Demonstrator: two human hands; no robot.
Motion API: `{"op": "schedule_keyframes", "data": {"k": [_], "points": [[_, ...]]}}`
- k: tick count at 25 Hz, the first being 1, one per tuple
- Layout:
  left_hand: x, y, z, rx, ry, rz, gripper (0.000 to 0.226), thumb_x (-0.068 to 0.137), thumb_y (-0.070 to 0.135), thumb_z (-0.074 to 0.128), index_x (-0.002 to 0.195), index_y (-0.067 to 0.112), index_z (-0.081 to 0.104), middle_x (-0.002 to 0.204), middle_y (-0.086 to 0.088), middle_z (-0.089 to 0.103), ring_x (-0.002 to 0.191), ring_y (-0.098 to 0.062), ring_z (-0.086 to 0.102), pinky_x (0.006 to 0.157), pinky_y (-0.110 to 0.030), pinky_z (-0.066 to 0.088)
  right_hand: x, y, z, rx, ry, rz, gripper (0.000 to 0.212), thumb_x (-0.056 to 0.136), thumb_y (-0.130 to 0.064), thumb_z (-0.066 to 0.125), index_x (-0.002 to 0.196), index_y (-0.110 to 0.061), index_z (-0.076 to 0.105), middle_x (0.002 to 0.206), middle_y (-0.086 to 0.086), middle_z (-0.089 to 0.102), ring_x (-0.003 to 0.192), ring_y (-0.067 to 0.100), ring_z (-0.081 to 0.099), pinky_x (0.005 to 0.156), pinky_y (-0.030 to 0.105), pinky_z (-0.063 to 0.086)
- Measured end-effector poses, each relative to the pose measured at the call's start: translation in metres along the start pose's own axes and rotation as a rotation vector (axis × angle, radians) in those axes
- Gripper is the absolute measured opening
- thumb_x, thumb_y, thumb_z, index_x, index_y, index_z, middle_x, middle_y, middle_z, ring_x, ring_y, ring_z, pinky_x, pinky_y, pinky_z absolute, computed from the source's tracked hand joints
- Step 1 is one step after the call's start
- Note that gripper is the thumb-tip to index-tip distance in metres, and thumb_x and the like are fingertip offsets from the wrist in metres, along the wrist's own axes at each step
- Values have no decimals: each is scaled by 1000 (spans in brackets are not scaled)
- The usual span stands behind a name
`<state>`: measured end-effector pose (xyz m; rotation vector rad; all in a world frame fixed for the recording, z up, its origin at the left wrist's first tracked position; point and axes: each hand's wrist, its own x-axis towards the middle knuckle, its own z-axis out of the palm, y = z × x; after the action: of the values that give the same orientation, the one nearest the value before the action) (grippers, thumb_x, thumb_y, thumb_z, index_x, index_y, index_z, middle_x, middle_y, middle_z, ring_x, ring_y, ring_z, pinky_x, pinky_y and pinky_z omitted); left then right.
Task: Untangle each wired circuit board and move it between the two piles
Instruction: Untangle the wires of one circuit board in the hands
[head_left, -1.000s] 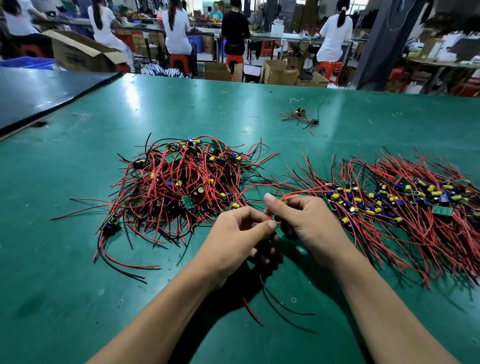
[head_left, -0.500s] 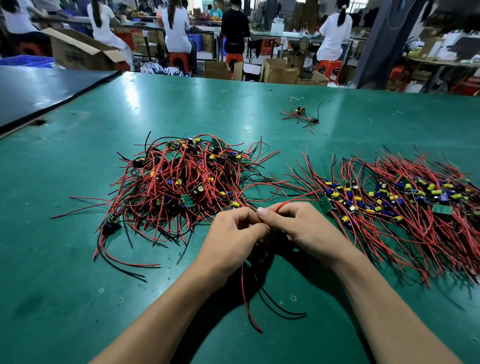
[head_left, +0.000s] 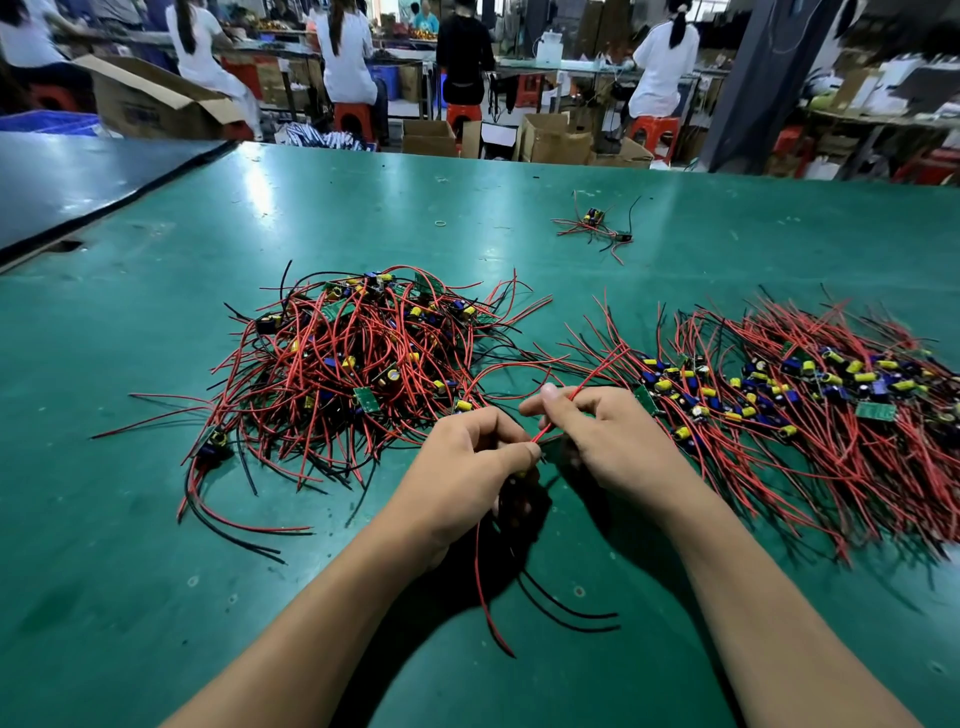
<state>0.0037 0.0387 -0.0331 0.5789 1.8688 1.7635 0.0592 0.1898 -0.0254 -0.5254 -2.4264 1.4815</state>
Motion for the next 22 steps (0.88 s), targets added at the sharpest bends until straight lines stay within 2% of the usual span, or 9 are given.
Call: {"op": "schedule_keyframes", "data": {"k": [2, 4, 8, 10, 12, 14, 17, 19, 22], "points": [[-1, 2, -1, -57, -15, -28, 9, 89, 2, 64, 80, 2, 61, 65, -15, 56, 44, -25, 56, 43, -27, 44, 0, -1, 5, 185, 5, 53, 43, 105, -41, 47, 86, -18, 78, 54, -9, 55, 40, 2, 39, 42, 13, 28], [-4, 4, -2, -147, -47, -77, 7, 90, 1, 62, 83, 1, 61, 62, -16, 60, 41, -24, 57, 39, -25, 48, -1, -5, 10, 395, -55, 150, 48, 105, -45, 44, 86, -19, 80, 73, 13, 49, 43, 10, 33, 39, 18, 26], [-7, 9, -3, -345, -100, -159, 7, 91, 2, 60, 85, 3, 63, 68, -18, 65, 44, -25, 61, 36, -25, 48, 0, -6, 8, 661, -204, 228, 54, 103, -51, 40, 97, -16, 80, 69, 3, 51, 44, 6, 34, 41, 18, 32], [-8, 10, -2, -370, -90, -139, 8, 92, 6, 61, 85, 3, 64, 69, -17, 67, 46, -26, 62, 38, -26, 51, -2, -7, 8, 656, -266, 232, 54, 99, -58, 43, 98, -19, 80, 63, 3, 48, 44, 8, 38, 41, 18, 33], [-8, 8, 0, -348, -49, -94, 10, 92, 6, 62, 85, -1, 64, 67, -16, 67, 48, -27, 64, 41, -27, 53, -8, -7, 10, 533, -296, 172, 50, 93, -61, 55, 85, -18, 78, 59, 8, 53, 44, 13, 47, 42, 19, 37], [-8, 5, -1, -285, 0, -50, 12, 92, 1, 61, 88, -10, 60, 66, -17, 66, 51, -27, 66, 43, -27, 54, -13, -8, 15, 406, -293, 87, 46, 90, -57, 65, 72, -16, 71, 56, 10, 55, 43, 17, 50, 42, 20, 39], [-7, 1, 1, -203, 28, -15, 14, 93, -1, 59, 93, -15, 57, 64, -14, 67, 55, -28, 68, 44, -29, 55, -12, -7, 14, 351, -259, 89, 43, 94, -47, 63, 66, -16, 69, 50, 5, 53, 39, 12, 45, 39, 18, 33], [-7, 1, 1, -206, 24, -19, 13, 93, 1, 60, 92, -13, 57, 64, -14, 68, 55, -27, 69, 45, -31, 56, -9, -6, 10, 360, -290, 111, 42, 99, -42, 58, 71, -14, 72, 51, 4, 53, 40, 10, 43, 39, 18, 32], [-6, 2, 1, -288, -13, -88, 9, 94, 2, 58, 88, -5, 58, 65, -17, 68, 53, -28, 68, 46, -30, 57, -7, -2, 4, 385, -375, 113, 46, 103, -37, 51, 100, 5, 70, 55, -3, 52, 47, 7, 39, 46, 20, 30]]}}
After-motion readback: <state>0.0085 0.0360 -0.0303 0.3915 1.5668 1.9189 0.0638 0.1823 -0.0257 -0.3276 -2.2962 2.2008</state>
